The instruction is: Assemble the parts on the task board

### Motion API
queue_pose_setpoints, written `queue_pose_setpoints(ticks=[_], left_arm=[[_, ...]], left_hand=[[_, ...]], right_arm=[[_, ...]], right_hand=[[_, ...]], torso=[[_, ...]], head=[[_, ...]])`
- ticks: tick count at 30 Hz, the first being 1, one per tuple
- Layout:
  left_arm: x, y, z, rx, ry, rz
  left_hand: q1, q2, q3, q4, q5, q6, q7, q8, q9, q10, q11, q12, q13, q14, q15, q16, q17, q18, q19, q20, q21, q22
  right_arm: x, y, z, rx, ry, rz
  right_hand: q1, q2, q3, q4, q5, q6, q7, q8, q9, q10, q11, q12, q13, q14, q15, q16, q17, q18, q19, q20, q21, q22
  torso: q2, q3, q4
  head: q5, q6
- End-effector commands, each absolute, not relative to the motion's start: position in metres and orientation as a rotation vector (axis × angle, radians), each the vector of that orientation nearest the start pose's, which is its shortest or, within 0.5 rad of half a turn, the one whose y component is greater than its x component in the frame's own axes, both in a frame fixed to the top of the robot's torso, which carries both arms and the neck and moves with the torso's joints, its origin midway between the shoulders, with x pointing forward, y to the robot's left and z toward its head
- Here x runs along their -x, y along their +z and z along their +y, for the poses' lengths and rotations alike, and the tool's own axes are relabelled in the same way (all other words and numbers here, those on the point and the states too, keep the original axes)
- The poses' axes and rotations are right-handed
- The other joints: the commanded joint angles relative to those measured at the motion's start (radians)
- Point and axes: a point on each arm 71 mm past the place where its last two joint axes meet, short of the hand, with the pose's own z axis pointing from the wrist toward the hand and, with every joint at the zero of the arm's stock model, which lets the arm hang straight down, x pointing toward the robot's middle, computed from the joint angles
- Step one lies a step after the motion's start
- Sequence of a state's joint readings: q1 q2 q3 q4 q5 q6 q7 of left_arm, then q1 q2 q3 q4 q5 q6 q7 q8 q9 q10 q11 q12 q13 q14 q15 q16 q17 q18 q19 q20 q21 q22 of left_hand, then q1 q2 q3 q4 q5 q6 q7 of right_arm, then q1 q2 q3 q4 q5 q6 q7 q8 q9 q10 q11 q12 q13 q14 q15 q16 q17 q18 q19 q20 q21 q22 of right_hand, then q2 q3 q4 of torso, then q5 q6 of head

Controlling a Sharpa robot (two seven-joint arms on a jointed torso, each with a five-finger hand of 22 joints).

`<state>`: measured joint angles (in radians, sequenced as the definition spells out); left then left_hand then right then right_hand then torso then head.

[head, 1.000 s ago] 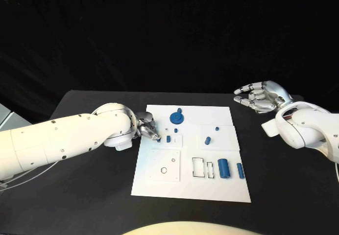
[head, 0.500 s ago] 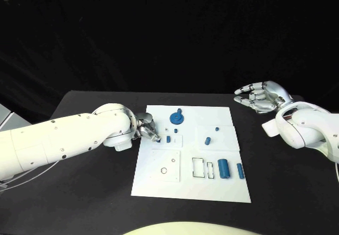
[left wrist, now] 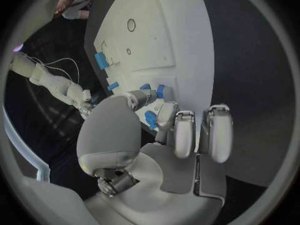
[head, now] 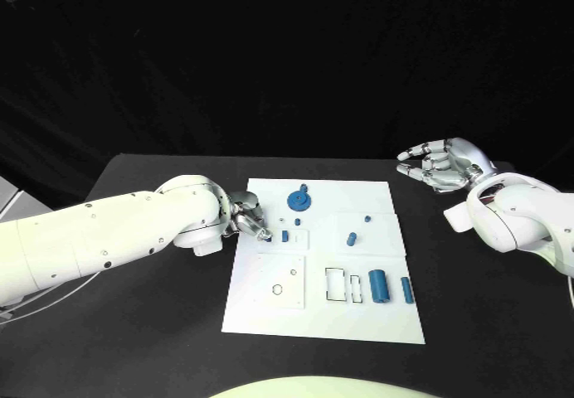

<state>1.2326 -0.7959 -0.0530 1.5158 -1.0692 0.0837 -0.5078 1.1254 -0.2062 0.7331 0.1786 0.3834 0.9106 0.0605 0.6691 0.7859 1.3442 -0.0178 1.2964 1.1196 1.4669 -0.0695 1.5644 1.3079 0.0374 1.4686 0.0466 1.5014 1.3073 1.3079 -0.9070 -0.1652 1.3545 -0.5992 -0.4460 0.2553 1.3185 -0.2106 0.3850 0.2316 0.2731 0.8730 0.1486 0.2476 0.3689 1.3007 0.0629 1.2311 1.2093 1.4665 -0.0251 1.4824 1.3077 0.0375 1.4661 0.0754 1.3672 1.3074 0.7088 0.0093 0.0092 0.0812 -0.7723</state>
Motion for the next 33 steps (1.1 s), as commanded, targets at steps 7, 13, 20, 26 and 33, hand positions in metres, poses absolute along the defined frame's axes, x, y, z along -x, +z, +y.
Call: queue_pose_setpoints(ticks=[7,13,20,26,33], left_arm=[[-0.481,-0.217,0.192,0.138,-0.456,2.325],[-0.482,-0.218,0.189,0.131,-0.431,2.333],[-0.482,-0.218,0.184,0.122,-0.423,2.337],[-0.482,-0.218,0.179,0.109,-0.429,2.338],[-0.483,-0.218,0.178,0.119,-0.429,2.325]], left_hand=[[0.004,0.005,0.185,-0.192,0.007,0.008,-0.004,0.005,0.001,0.006,-0.001,0.006,0.003,0.104,-0.004,0.006,0.262,-0.006,0.026,-0.008,0.005,0.13],[0.004,0.004,0.186,-0.192,0.007,0.008,-0.004,0.004,0.001,0.007,-0.001,0.007,0.004,0.103,-0.004,0.005,0.261,-0.006,0.026,-0.008,0.005,0.13],[0.004,0.004,0.186,-0.193,0.008,0.009,-0.004,0.004,0.0,0.007,-0.001,0.007,0.004,0.103,-0.004,0.005,0.261,-0.005,0.025,-0.008,0.004,0.129],[0.004,0.003,0.186,-0.193,0.009,0.009,-0.004,0.004,0.0,0.008,-0.001,0.008,0.006,0.103,-0.004,0.006,0.262,-0.006,0.026,-0.008,0.005,0.13],[-0.003,-0.003,0.182,-0.193,0.016,0.015,-0.005,0.003,-0.002,0.016,-0.001,0.015,0.017,0.104,-0.005,0.006,0.263,-0.006,0.026,-0.009,0.005,0.131]], right_arm=[[-0.517,-0.171,-0.295,-0.547,0.961,1.494],[-0.517,-0.171,-0.294,-0.546,0.962,1.494],[-0.517,-0.172,-0.294,-0.546,0.964,1.495],[-0.517,-0.172,-0.293,-0.546,0.966,1.497],[-0.516,-0.173,-0.291,-0.546,0.97,1.5]], right_hand=[[0.002,0.003,0.0,0.0,0.003,-0.003,0.001,-0.006,-0.001,0.004,-0.002,-0.004,0.001,0.071,0.007,-0.005,0.129,0.011,0.041,0.004,-0.003,0.083],[0.002,0.003,0.0,0.0,0.003,-0.003,0.001,-0.006,-0.001,0.004,-0.002,-0.004,0.001,0.071,0.007,-0.005,0.129,0.011,0.041,0.004,-0.003,0.083],[0.002,0.003,0.0,0.0,0.003,-0.003,0.001,-0.006,-0.001,0.004,-0.002,-0.004,0.001,0.071,0.007,-0.005,0.129,0.011,0.041,0.004,-0.003,0.083],[0.002,0.003,0.0,0.0,0.003,-0.003,0.001,-0.006,-0.001,0.004,-0.002,-0.004,0.001,0.071,0.007,-0.005,0.129,0.011,0.041,0.004,-0.003,0.083],[0.002,0.003,0.0,0.0,0.003,-0.003,0.001,-0.006,-0.001,0.004,-0.002,-0.004,0.001,0.071,0.007,-0.005,0.129,0.011,0.041,0.004,-0.003,0.083]], torso=[[0.001,-0.0003,0.0008],[0.0,0.0,0.0006],[0.0,0.0,0.0002],[0.0,-0.0004,-0.0003],[0.0,0.0006,0.0005]], head=[[-0.001,-0.004],[-0.001,-0.005],[-0.001,-0.006],[-0.002,-0.009],[-0.003,-0.01]])
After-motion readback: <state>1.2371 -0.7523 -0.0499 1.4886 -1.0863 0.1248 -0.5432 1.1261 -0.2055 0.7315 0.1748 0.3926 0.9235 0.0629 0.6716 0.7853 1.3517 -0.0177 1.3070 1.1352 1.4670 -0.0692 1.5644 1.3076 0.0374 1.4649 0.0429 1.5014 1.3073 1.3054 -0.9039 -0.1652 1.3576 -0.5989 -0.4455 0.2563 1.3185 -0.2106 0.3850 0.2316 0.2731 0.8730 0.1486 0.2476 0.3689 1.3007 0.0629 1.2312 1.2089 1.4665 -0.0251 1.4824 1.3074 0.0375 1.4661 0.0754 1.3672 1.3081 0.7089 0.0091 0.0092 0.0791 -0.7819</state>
